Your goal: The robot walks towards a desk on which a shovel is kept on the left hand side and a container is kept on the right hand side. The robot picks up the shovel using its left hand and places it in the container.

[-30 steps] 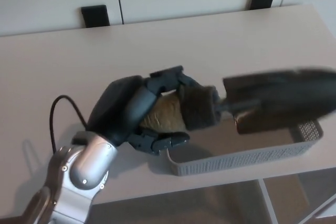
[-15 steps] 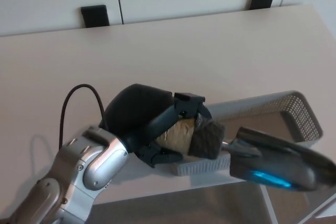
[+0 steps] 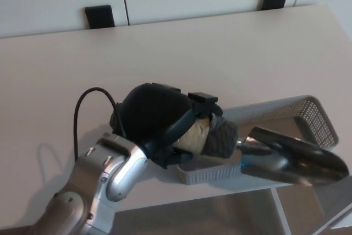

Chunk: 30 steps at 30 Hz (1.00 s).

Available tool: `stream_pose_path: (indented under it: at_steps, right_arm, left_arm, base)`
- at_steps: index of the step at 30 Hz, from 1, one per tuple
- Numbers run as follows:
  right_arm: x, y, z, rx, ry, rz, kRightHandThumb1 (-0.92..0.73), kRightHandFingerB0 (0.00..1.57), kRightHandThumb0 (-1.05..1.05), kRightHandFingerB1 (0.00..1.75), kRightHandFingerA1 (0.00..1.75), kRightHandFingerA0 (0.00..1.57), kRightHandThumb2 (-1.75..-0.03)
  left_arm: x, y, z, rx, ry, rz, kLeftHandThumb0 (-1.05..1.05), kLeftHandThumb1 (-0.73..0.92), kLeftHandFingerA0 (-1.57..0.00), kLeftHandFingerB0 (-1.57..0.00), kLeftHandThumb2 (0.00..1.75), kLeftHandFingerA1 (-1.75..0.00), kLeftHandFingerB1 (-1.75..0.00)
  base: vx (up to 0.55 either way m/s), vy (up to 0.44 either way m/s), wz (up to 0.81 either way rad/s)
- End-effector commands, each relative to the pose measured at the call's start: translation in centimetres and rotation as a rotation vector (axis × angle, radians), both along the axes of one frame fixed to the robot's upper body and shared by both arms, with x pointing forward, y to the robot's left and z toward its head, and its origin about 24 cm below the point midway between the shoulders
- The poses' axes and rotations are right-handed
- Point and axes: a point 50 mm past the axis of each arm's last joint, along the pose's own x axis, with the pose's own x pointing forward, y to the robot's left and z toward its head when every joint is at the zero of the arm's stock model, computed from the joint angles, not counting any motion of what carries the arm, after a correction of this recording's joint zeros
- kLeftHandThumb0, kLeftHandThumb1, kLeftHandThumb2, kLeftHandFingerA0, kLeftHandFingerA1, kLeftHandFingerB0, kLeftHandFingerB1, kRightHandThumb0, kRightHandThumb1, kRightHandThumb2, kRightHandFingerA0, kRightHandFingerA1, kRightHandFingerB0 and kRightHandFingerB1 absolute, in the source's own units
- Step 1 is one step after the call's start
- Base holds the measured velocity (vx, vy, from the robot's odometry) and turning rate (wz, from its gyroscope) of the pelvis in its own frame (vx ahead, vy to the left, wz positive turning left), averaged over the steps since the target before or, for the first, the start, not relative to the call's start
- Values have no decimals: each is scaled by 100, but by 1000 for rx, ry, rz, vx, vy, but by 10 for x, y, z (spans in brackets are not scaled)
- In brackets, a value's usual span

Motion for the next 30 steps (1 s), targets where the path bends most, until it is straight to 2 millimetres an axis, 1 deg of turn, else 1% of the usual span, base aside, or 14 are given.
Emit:
stream_pose_path:
  at_steps: [1,3,5,9,10,12,15,17,21,23,25,27,28,30]
  right_arm:
    - [0,-6,3,-42,16,39,-59,50,-30,48,52,78,-58]
    - [0,-6,3,-42,11,43,-58,50,-30,48,53,79,-58]
    - [0,-6,4,-37,18,39,-59,50,-30,48,52,78,-57]
    - [-1,-5,4,-34,19,43,-59,49,-30,48,53,77,-57]
    - [-1,-5,5,-42,19,47,-59,50,-31,48,52,77,-58]
    - [-1,-5,4,-39,21,44,-59,49,-31,48,53,78,-58]
    - [0,-5,5,-48,17,56,-58,49,-31,47,52,78,-57]
    - [1,-5,5,-48,18,54,-59,49,-31,47,52,77,-57]
    - [1,-5,4,-50,14,59,-59,49,-31,47,52,78,-57]
    - [1,-6,4,-48,17,61,-59,49,-30,46,52,77,-57]
    - [1,-6,4,-46,19,56,-59,49,-31,47,52,77,-57]
    - [1,-6,4,-41,20,53,-60,49,-31,48,53,77,-58]
    - [1,-6,4,-43,20,53,-59,49,-30,46,52,77,-57]
    - [1,-6,4,-48,22,58,-59,48,-31,47,52,77,-57]
  left_arm:
    - [2,7,14,7,-139,180,-24,77,-101,-74,66,-151,-49]
    - [1,7,16,-2,-143,190,-24,77,-101,-75,66,-151,-50]
    - [1,7,16,-6,-152,203,-26,77,-103,-76,66,-147,-49]
    - [-2,7,15,4,-151,202,-27,77,-101,-78,66,-149,-50]
    - [-2,7,14,6,-148,203,-28,77,-103,-74,66,-148,-48]
    - [-3,7,12,13,-151,198,-26,75,-102,-74,65,-148,-48]
    - [-4,8,11,55,-162,198,-27,74,-103,-69,65,-146,-46]
    - [-6,8,9,94,-164,197,-29,74,-102,-71,65,-146,-47]
    - [-6,8,5,127,-145,210,-31,76,-103,-73,65,-140,-48]
    - [-6,8,2,147,-129,215,-32,77,-104,-72,65,-141,-47]
    - [-7,8,0,149,-109,215,-32,77,-105,-73,64,-135,-47]
    - [-7,8,-2,188,-78,221,-33,76,-104,-71,64,-136,-46]
    - [-7,7,-3,194,-72,222,-33,76,-105,-72,63,-133,-46]
    - [-6,7,-5,217,-65,228,-34,76,-105,-75,63,-133,-47]
  base:
    - [0,0,0]
    - [0,0,0]
    - [0,0,0]
    - [0,0,0]
    - [0,0,0]
    - [0,0,0]
    - [0,0,0]
    - [0,0,0]
    - [0,0,0]
    - [0,0,0]
    - [0,0,0]
    - [0,0,0]
    - [0,0,0]
    - [0,0,0]
